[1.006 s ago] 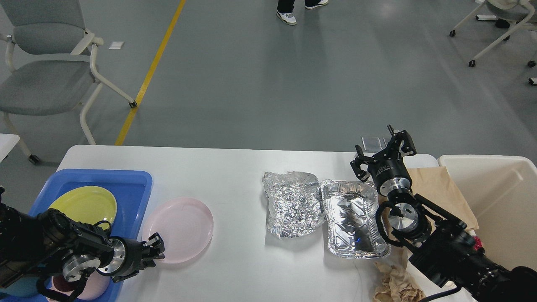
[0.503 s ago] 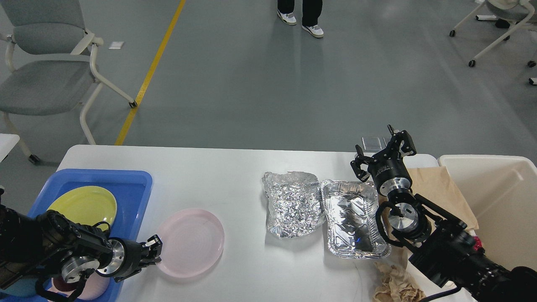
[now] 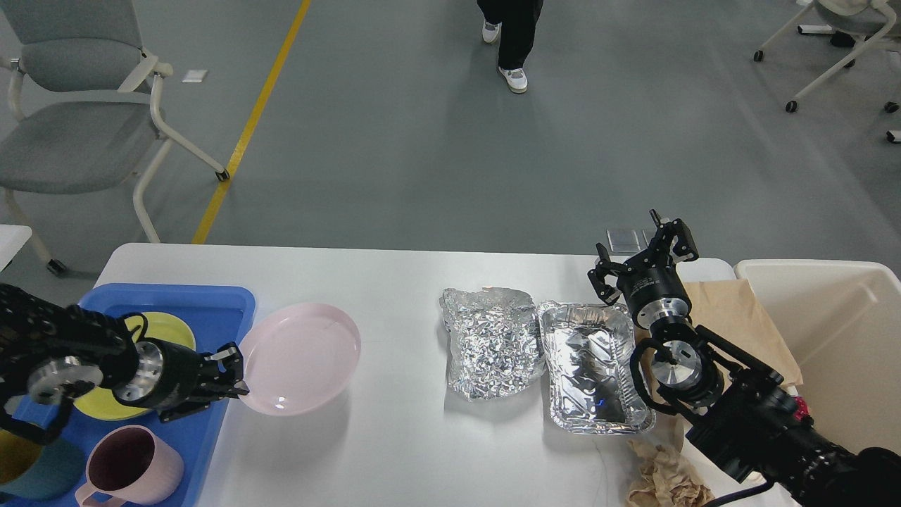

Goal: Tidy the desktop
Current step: 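Lift the pink plate and lay it onto the yellow plate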

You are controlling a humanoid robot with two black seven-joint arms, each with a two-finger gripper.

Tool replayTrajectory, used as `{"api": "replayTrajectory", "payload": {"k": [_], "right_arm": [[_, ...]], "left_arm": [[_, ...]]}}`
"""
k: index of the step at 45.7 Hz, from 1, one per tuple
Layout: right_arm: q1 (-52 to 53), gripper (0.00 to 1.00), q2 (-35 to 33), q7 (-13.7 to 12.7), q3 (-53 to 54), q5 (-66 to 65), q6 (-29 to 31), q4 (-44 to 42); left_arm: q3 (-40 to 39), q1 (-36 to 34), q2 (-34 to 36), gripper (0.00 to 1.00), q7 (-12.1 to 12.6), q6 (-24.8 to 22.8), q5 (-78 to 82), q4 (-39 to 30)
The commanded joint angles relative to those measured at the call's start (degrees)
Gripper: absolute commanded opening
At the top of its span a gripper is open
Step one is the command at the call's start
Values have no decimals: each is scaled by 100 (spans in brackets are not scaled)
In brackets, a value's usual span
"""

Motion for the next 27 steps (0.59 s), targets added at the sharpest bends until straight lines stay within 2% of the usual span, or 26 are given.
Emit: {"api": "replayTrajectory", "payload": {"k": [1, 6, 9, 14, 20, 24, 27], "right_arm": [[0, 100, 1, 0, 0, 2, 1, 0], [0, 100, 1, 0, 0, 2, -8, 0], [0, 100, 1, 0, 0, 2, 1, 0], [0, 100, 1, 0, 0, 2, 1, 0], [0, 100, 1, 0, 0, 2, 1, 0], [0, 100, 1, 0, 0, 2, 1, 0], [0, 100, -8, 0, 0, 2, 1, 0]], "left_arm": [[510, -1268, 439, 0, 40, -1241, 628, -69], [1063, -2130, 633, 0, -4, -2156, 1024, -34], [1284, -2342, 651, 0, -13, -2236, 1217, -8], [1495, -2106, 633, 0, -39, -1868, 1306, 281], [1364, -920, 668, 0, -197, -1139, 1288, 914], [1232, -296, 668, 0, -373, -734, 1271, 1275], [1144, 74, 660, 0, -417, -470, 1227, 1398]]}}
